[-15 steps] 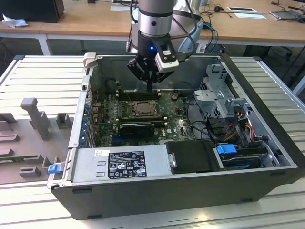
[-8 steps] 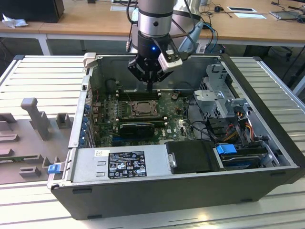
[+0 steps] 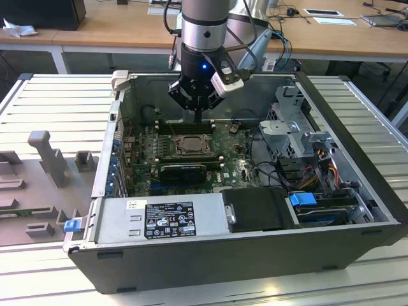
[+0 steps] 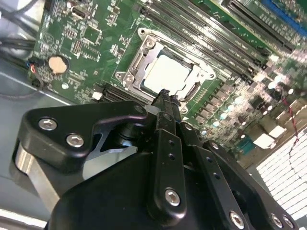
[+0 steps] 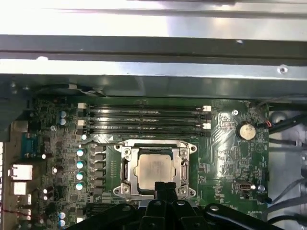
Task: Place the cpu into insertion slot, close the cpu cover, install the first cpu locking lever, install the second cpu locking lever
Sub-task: 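Install the first cpu locking lever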
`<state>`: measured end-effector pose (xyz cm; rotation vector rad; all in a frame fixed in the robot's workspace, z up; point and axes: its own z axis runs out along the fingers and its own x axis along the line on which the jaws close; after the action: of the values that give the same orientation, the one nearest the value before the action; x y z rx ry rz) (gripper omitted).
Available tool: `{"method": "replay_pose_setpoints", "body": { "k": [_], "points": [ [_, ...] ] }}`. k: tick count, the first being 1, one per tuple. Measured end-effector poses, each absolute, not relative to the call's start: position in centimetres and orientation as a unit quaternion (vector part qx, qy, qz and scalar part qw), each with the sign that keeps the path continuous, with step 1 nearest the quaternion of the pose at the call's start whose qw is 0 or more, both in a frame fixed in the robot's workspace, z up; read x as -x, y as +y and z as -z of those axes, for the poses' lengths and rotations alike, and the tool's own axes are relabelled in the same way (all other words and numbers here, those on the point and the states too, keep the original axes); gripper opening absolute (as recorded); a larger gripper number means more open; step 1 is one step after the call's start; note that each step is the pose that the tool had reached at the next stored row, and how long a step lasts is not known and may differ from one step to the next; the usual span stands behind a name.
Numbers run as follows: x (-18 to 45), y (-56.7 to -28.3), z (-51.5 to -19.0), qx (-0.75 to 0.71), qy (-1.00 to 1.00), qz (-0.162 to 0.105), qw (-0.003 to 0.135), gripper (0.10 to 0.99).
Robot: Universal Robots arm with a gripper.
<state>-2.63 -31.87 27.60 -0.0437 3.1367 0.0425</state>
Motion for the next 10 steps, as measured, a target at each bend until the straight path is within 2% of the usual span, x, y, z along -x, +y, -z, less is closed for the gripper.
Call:
{"method": "replay_pose_setpoints", "body": {
  "k": [10],
  "points": [
    [6.1, -31.8, -27.4, 0.019, 1.000, -0.015, 0.002, 0.106]
  ]
}}
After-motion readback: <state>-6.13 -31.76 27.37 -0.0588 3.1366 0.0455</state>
